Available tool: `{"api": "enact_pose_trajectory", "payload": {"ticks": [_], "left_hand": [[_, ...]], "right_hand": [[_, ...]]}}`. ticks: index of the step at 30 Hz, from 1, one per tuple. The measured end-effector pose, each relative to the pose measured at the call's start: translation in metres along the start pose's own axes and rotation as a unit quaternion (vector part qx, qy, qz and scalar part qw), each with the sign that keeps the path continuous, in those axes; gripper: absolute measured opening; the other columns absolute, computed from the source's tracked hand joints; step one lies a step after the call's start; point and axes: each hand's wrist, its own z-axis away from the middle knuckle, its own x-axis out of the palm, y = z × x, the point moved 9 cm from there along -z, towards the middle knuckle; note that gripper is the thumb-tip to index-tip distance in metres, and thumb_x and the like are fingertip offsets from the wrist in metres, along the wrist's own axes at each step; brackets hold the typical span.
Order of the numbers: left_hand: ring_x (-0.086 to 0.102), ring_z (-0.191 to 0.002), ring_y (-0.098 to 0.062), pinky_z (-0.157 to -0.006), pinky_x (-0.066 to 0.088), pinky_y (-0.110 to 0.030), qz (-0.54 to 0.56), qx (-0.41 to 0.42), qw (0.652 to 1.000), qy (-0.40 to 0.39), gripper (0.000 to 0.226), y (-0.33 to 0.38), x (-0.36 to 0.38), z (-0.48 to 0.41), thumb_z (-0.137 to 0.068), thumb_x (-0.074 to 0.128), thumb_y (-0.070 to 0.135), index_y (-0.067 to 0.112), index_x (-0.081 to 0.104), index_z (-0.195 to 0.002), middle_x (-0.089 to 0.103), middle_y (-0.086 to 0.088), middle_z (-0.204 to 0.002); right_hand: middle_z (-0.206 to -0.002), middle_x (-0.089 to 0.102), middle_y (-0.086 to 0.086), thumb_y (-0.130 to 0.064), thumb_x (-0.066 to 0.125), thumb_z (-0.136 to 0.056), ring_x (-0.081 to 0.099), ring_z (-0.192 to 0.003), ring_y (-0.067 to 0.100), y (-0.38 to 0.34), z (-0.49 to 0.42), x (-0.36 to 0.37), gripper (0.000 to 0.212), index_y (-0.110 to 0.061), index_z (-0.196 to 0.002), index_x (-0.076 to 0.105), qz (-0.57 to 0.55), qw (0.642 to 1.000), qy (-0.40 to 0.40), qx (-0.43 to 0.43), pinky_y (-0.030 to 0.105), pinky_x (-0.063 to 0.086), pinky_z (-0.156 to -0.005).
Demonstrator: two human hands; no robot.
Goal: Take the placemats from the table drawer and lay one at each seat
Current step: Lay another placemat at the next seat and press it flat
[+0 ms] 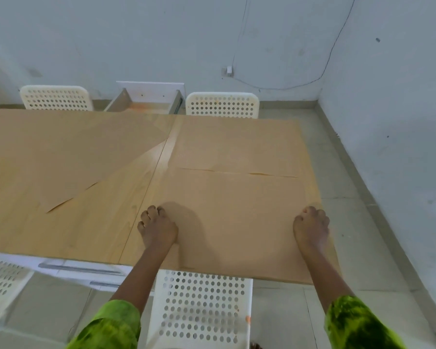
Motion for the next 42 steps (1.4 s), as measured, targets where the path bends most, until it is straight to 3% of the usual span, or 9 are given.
{"api": "enact_pose_trajectory", "payload": {"ticks": [6, 11, 19, 24, 29, 33, 37, 39, 42], "left_hand": [[-0.010, -0.146, -0.026, -0.118, 0.001, -0.042, -0.011, 0.200, 0.979, -0.029, 0.070, 0.110, 0.027, -0.044, -0.096, 0.029, 0.045, 0.008, 0.003, -0.149, -0.003, -0.007, -0.159], [-0.018, -0.145, -0.022, -0.116, -0.010, -0.042, -0.081, 0.328, 0.940, -0.044, 0.098, 0.150, 0.057, -0.055, -0.069, -0.013, 0.075, 0.021, -0.005, -0.150, -0.013, 0.000, -0.159], [-0.014, -0.146, -0.019, -0.118, -0.006, -0.044, -0.079, 0.224, 0.971, 0.024, 0.084, 0.092, 0.043, -0.080, -0.072, -0.012, 0.068, 0.032, -0.006, -0.148, -0.013, 0.004, -0.159], [-0.012, -0.146, -0.021, -0.119, -0.004, -0.042, -0.072, 0.205, 0.976, 0.018, 0.086, 0.082, 0.041, -0.085, -0.073, -0.011, 0.068, 0.030, -0.005, -0.149, -0.011, 0.002, -0.159], [-0.015, -0.146, -0.020, -0.119, -0.008, -0.042, -0.053, 0.197, 0.979, -0.005, 0.090, 0.090, 0.036, -0.072, -0.072, -0.010, 0.068, 0.022, -0.010, -0.149, -0.013, -0.002, -0.159], [-0.017, -0.145, -0.018, -0.115, -0.014, -0.037, -0.056, 0.303, 0.951, 0.004, 0.086, 0.112, 0.050, -0.005, -0.076, -0.012, 0.072, 0.025, -0.011, -0.149, -0.015, 0.000, -0.158], [-0.001, -0.146, -0.018, -0.113, -0.007, -0.038, -0.082, 0.315, 0.945, 0.027, 0.073, 0.092, 0.068, 0.028, -0.088, -0.004, 0.062, 0.026, 0.011, -0.149, 0.006, -0.001, -0.159], [-0.001, -0.146, -0.020, -0.114, -0.006, -0.040, -0.081, 0.276, 0.957, 0.043, 0.077, 0.068, 0.063, 0.020, -0.084, -0.010, 0.065, 0.029, 0.008, -0.149, 0.003, 0.000, -0.159], [-0.009, -0.146, -0.021, -0.117, -0.003, -0.043, -0.055, 0.241, 0.968, 0.044, 0.085, 0.034, 0.054, 0.007, -0.076, -0.019, 0.070, 0.031, -0.001, -0.149, -0.008, 0.001, -0.158]], "right_hand": [[-0.143, 0.039, 0.009, -0.023, 0.041, -0.092, 0.030, -0.135, 0.026, -0.114, -0.010, 0.051, 0.043, -0.012, -0.134, 0.042, 0.045, 0.977, -0.067, -0.197, 0.035, 0.027, -0.107], [-0.160, 0.006, 0.003, -0.038, 0.020, -0.096, 0.000, -0.148, 0.021, -0.157, 0.000, 0.107, 0.055, -0.021, -0.149, 0.014, 0.116, 0.932, -0.140, -0.315, 0.040, 0.002, -0.118], [-0.160, -0.004, 0.002, -0.050, 0.011, -0.096, -0.007, -0.147, 0.019, -0.100, -0.034, 0.091, 0.065, -0.017, -0.150, -0.001, 0.144, 0.956, -0.105, -0.233, 0.042, -0.004, -0.118], [-0.160, -0.003, 0.003, -0.049, 0.018, -0.096, -0.006, -0.147, 0.019, -0.056, -0.060, 0.070, 0.067, -0.014, -0.150, 0.001, 0.149, 0.970, -0.100, -0.164, 0.042, -0.003, -0.118], [-0.159, -0.003, 0.011, -0.044, 0.017, -0.097, -0.007, -0.147, 0.024, -0.066, -0.041, 0.067, 0.065, -0.008, -0.149, 0.004, 0.138, 0.969, -0.106, -0.173, 0.043, -0.010, -0.117], [-0.147, 0.039, 0.018, -0.042, 0.024, -0.085, 0.033, -0.139, 0.032, -0.089, 0.046, 0.079, 0.068, -0.002, -0.137, 0.042, 0.098, 0.951, -0.087, -0.279, 0.036, -0.008, -0.113], [-0.142, 0.048, 0.014, -0.046, 0.031, -0.087, 0.042, -0.134, 0.028, -0.078, 0.088, 0.099, 0.064, -0.005, -0.133, 0.050, 0.137, 0.940, -0.130, -0.283, 0.039, 0.000, -0.111], [-0.151, 0.034, 0.014, -0.060, 0.013, -0.090, 0.027, -0.142, 0.027, -0.068, 0.082, 0.093, 0.079, -0.005, -0.141, 0.037, 0.138, 0.942, -0.133, -0.275, 0.038, -0.008, -0.112], [-0.159, 0.000, 0.008, -0.069, -0.021, -0.070, -0.006, -0.147, 0.020, -0.047, 0.069, 0.081, 0.103, -0.009, -0.150, 0.006, 0.129, 0.947, -0.117, -0.269, 0.037, -0.015, -0.114]]}}
